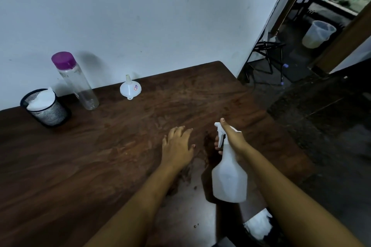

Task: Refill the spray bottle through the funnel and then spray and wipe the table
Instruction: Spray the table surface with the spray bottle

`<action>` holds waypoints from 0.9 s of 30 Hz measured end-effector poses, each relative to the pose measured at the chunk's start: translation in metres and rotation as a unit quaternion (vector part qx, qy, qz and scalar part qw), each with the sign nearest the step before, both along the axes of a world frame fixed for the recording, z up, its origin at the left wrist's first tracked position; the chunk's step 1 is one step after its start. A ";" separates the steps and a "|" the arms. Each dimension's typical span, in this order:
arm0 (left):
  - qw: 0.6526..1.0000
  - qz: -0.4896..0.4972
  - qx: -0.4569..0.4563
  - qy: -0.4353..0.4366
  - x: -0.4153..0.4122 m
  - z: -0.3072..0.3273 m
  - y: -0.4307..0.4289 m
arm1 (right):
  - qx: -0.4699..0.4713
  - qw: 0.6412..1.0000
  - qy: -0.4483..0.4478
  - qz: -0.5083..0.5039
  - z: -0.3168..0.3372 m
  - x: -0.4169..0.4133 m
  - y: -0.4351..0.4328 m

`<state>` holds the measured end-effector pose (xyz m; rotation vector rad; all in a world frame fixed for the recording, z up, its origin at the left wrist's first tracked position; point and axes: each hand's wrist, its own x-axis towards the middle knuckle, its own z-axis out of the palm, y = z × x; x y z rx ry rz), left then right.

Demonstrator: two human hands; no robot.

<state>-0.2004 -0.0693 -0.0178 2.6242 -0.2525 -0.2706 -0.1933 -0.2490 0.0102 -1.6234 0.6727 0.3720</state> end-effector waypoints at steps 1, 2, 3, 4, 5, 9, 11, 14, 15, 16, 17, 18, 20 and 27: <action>1.000 0.001 0.003 0.002 0.002 -0.001 -0.001 | -0.016 1.000 -0.004 -0.003 -0.004 0.003 0.002; 1.000 0.002 0.005 0.006 0.004 -0.002 -0.002 | -0.034 0.999 -0.006 0.004 -0.008 0.005 0.004; 1.000 0.001 0.006 0.012 0.005 -0.003 -0.002 | -0.049 0.999 -0.005 0.020 -0.008 0.005 0.005; 1.000 -0.002 0.008 0.018 0.006 -0.004 -0.002 | -0.052 0.998 -0.004 0.036 -0.009 0.003 0.006; 1.000 -0.004 0.010 0.021 0.007 -0.005 -0.002 | -0.047 0.998 -0.006 0.045 -0.008 0.001 0.006; 1.000 -0.005 0.007 0.028 0.012 -0.005 -0.004 | -0.009 0.999 0.026 0.036 -0.001 -0.004 -0.001; 0.999 -0.005 0.010 0.030 0.016 -0.007 -0.004 | -0.003 0.999 0.032 0.033 -0.002 -0.002 -0.001; 0.999 -0.008 0.017 0.035 0.021 -0.008 -0.004 | -0.003 1.000 0.020 0.013 -0.006 0.001 0.004; 0.999 -0.011 0.019 0.038 0.022 -0.009 -0.004 | -0.013 1.000 0.014 0.003 -0.008 0.002 0.006; 0.999 -0.014 0.020 0.041 0.022 -0.009 -0.004 | -0.028 1.000 0.007 -0.006 -0.011 0.003 0.008; 0.999 -0.018 0.021 0.045 0.023 -0.009 -0.004 | -0.044 0.999 0.002 -0.012 -0.014 0.004 0.009; 0.998 -0.021 0.021 0.049 0.022 -0.010 -0.004 | -0.055 0.998 -0.001 -0.017 -0.016 0.004 0.009; 0.998 -0.028 0.021 0.054 0.022 -0.011 -0.005 | -0.059 0.998 -0.005 -0.026 -0.016 0.001 0.008; 0.998 -0.037 0.025 0.053 0.020 -0.013 -0.011 | 0.028 0.999 0.018 -0.033 -0.002 -0.004 -0.004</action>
